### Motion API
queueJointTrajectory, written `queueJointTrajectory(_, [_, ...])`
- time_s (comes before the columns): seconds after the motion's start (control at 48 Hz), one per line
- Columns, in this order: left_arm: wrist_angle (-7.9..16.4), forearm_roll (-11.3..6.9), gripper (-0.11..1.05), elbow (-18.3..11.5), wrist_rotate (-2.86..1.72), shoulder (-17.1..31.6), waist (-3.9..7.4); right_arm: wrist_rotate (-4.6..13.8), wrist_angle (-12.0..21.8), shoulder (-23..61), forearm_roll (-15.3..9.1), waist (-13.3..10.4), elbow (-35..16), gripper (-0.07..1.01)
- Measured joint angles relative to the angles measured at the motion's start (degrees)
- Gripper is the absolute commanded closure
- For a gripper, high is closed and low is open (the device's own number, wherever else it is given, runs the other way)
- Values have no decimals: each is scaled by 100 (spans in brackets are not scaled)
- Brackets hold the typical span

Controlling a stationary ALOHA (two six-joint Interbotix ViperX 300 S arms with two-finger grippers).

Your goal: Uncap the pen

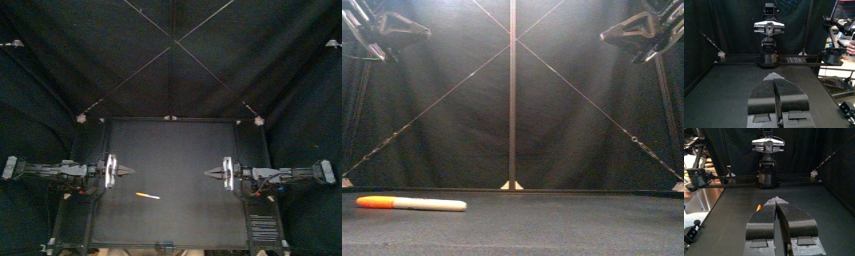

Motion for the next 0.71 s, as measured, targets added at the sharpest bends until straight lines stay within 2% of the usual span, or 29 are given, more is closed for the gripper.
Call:
queueJointTrajectory(0.042, [-9,0,100,18,-9,9,0,26,0,26,9,0,18,93])
queueJointTrajectory(0.167, [9,-26,99,211,-18,53,-9,149,0,457,97,0,26,93])
queueJointTrajectory(0.292, [9,-62,97,299,-18,114,-26,255,-18,1354,281,26,-149,93])
queueJointTrajectory(0.333, [0,-70,97,308,-18,176,-26,220,-26,1696,334,70,-255,93])
queueJointTrajectory(0.521, [0,-70,97,308,-18,483,-35,229,-123,3305,413,343,-949,93])
queueJointTrajectory(0.708, [0,-62,97,308,-18,870,-35,229,-141,4852,439,580,-1907,89])
